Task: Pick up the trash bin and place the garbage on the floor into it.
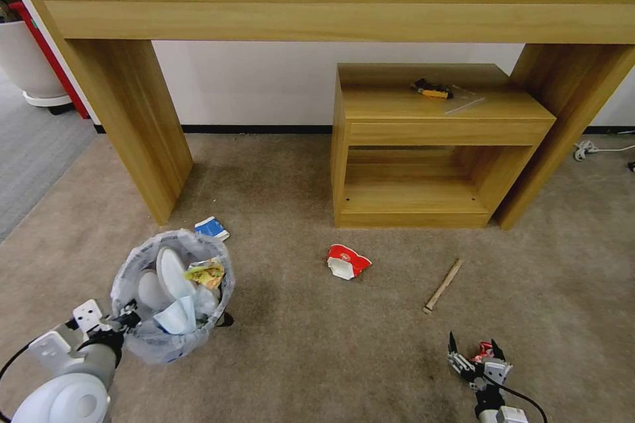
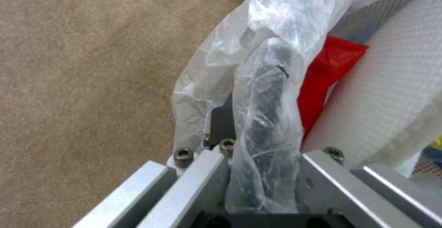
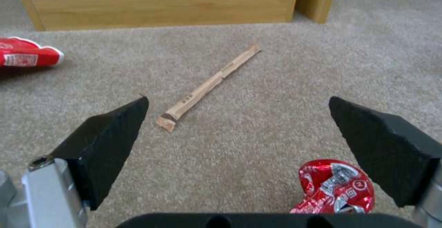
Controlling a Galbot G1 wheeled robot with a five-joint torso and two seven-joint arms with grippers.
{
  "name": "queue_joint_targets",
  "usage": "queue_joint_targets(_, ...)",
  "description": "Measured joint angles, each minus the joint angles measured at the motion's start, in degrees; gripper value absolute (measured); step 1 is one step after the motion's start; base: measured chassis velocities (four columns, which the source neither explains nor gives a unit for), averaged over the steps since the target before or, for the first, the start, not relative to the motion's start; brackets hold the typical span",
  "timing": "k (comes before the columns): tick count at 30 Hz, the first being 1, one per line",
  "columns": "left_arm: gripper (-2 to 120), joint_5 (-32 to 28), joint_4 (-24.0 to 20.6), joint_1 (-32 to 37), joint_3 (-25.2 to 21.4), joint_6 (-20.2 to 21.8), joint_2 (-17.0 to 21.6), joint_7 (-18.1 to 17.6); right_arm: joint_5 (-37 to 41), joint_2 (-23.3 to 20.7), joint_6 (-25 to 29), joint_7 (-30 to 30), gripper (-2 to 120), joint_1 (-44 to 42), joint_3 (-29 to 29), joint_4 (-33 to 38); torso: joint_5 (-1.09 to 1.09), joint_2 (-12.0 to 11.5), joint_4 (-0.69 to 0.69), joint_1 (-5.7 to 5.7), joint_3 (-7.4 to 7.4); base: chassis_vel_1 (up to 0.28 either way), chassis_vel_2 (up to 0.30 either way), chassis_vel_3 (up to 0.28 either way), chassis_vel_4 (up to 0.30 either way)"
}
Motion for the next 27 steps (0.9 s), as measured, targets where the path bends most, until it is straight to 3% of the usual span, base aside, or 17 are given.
queue_joint_targets(13,0,-1.03,-0.44,-0.75,-0.01,-0.02,0.67,-0.22,-1.11,3.64,-1.09,2.30,100,-11.13,7.60,4.89,0.00,0.00,-0.02,0.00,0.00,0.000,0.000,0.000,0.000)
queue_joint_targets(16,0,-1.06,-0.44,-1.07,0.73,-0.02,0.38,-0.22,-1.32,5.97,-1.10,3.17,100,-11.54,8.34,4.06,0.00,0.00,-0.03,0.00,0.00,0.000,0.000,0.000,0.000)
queue_joint_targets(20,0,-1.05,-0.58,-1.08,1.44,-0.10,0.25,-0.20,-1.33,7.98,-1.09,3.41,98,-10.31,8.88,2.02,-0.19,0.01,0.00,0.00,0.00,0.000,0.000,0.000,0.000)
queue_joint_targets(27,0,-1.03,-0.58,-0.95,1.72,-0.24,0.28,-0.17,-0.13,9.35,-1.32,3.03,93,-7.13,8.24,-0.37,-0.03,0.01,0.04,0.00,0.00,0.000,0.000,0.000,0.000)
